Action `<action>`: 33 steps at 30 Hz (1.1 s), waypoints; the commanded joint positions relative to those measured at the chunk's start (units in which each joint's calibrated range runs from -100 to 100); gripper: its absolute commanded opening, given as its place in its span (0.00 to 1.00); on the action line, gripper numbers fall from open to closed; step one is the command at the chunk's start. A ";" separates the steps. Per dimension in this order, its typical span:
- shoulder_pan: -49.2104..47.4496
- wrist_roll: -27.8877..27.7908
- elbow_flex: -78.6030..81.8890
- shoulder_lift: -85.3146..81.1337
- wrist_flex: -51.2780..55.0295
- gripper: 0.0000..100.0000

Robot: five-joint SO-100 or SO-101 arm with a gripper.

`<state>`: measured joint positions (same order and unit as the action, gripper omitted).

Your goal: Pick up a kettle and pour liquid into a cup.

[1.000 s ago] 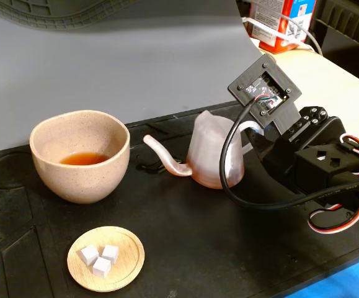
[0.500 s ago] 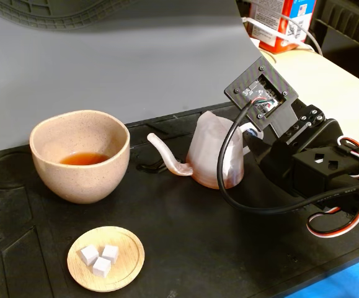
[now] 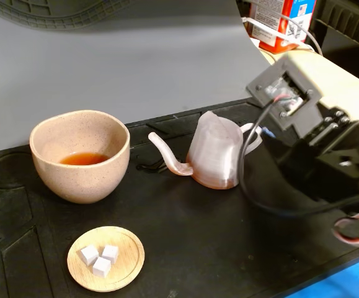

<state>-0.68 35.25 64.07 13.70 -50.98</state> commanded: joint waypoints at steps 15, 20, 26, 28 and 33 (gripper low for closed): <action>-5.52 5.08 27.31 -63.78 19.47 0.10; -4.91 6.70 27.85 -88.53 45.75 0.01; -5.52 15.99 30.21 -105.25 65.30 0.01; -5.52 17.67 34.66 -109.86 65.30 0.01; -5.44 19.14 35.75 -112.25 82.68 0.01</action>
<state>-5.97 52.96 99.71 -97.95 24.64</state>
